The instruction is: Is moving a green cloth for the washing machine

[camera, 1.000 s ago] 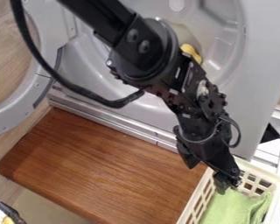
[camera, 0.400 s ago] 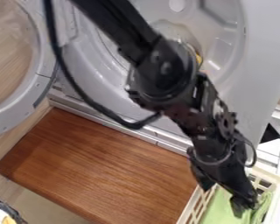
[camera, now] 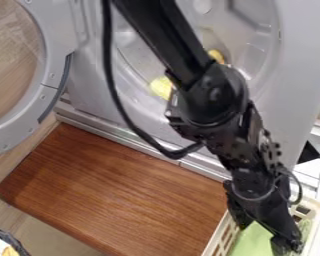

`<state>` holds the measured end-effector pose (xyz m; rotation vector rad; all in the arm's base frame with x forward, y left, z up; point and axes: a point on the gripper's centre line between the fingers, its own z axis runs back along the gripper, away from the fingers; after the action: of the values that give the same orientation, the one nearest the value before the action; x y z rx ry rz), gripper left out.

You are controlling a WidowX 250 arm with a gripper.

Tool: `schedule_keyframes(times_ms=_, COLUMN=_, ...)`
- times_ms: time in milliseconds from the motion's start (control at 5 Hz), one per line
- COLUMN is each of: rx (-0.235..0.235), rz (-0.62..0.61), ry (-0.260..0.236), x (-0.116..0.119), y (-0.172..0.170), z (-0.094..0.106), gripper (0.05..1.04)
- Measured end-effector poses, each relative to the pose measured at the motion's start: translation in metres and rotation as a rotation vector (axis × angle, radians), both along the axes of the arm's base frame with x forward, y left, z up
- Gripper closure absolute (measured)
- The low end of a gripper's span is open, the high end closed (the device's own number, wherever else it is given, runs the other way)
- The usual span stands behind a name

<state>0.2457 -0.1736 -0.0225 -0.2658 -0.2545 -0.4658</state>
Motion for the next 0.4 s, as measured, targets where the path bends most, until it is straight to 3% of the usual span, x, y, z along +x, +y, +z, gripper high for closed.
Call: schedule_keyframes(times_ms=400, rx=-0.003, rz=-0.036, ry=0.027, x=-0.0011, y=-0.0133, z=-0.0199, gripper=0.083)
